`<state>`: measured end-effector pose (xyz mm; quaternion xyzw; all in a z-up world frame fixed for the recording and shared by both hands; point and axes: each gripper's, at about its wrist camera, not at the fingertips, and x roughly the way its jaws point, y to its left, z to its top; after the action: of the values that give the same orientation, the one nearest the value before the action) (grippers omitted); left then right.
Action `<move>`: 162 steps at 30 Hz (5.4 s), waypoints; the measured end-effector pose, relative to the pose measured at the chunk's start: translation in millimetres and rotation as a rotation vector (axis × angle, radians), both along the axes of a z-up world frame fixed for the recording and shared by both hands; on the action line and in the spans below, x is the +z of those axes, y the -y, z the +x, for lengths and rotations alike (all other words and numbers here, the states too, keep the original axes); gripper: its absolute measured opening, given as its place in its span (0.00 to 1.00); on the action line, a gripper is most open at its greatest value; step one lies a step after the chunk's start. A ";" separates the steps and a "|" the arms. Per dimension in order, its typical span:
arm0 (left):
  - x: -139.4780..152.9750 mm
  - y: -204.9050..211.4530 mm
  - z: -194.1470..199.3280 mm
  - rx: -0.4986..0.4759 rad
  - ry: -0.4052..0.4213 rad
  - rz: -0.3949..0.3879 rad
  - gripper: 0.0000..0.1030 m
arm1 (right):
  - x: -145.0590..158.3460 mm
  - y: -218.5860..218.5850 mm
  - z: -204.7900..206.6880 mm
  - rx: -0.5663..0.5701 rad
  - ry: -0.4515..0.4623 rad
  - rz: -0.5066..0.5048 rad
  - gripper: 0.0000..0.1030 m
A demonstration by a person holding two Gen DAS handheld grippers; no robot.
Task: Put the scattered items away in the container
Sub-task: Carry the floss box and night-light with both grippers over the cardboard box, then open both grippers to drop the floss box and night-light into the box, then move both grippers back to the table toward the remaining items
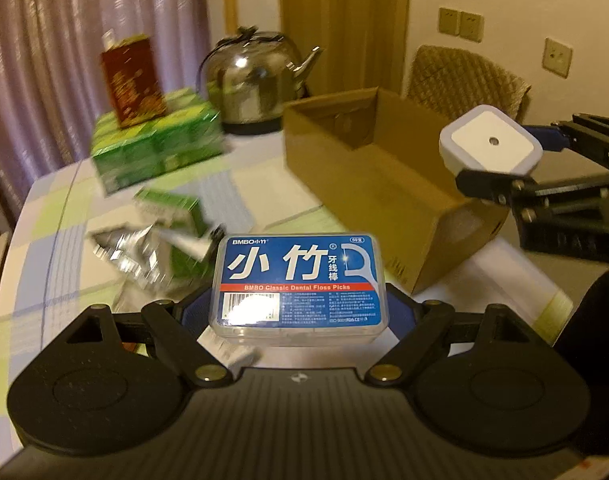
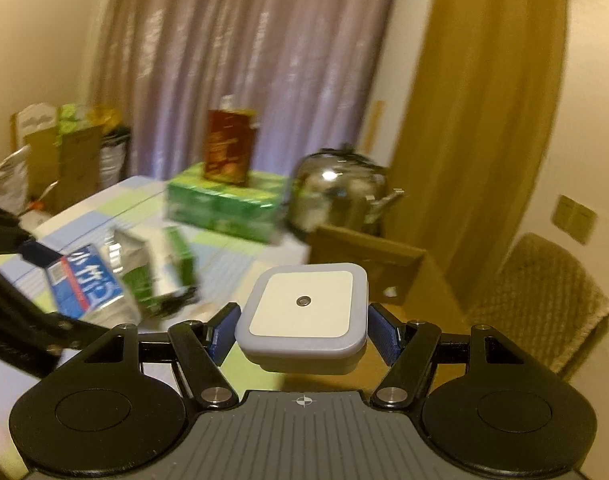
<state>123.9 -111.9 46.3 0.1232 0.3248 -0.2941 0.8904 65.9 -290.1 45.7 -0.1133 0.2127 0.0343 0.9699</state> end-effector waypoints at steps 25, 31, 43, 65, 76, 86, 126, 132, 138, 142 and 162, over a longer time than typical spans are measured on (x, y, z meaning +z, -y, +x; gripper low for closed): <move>-12.1 211.7 138.4 -0.492 0.024 0.167 0.81 | -49.2 124.7 125.2 0.082 -0.398 -0.054 0.64; -37.9 228.6 147.3 -0.644 0.061 0.354 0.81 | -65.3 123.0 141.7 0.196 -0.533 -0.173 0.64; -83.5 255.8 162.1 -0.814 -0.030 0.534 0.81 | -88.1 120.2 167.1 0.284 -0.694 -0.290 0.64; -102.4 260.4 156.8 -0.871 0.027 0.638 0.82 | -107.0 101.6 176.9 0.392 -0.707 -0.413 0.68; -90.9 253.5 157.9 -0.800 0.061 0.599 0.91 | -82.0 107.8 164.7 0.354 -0.609 -0.413 0.80; -12.2 203.8 148.0 -0.602 0.110 0.414 0.91 | -12.9 97.3 127.0 0.275 -0.434 -0.368 0.85; -55.2 -184.8 52.1 0.151 -0.124 0.199 0.99 | -84.0 -133.7 51.4 0.424 -0.427 0.151 0.86; -80.9 -179.3 70.0 0.148 -0.160 0.183 0.99 | -107.5 -135.9 74.6 0.428 -0.450 0.192 0.77; -101.1 -173.9 86.8 0.143 -0.167 0.176 0.98 | -124.0 -137.5 100.3 0.416 -0.501 0.261 0.74; -109.7 -171.8 98.0 0.111 -0.173 0.159 0.96 | -132.4 -142.3 112.2 0.418 -0.511 0.268 0.72; -137.6 -150.9 152.0 -0.042 -0.173 0.194 0.52 | -159.1 -158.9 149.1 0.419 -0.549 0.290 0.55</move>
<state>275.9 39.0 -91.3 0.1897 0.4249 -0.2893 0.8365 215.0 -131.2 -113.4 -0.0024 0.4298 0.2909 0.8548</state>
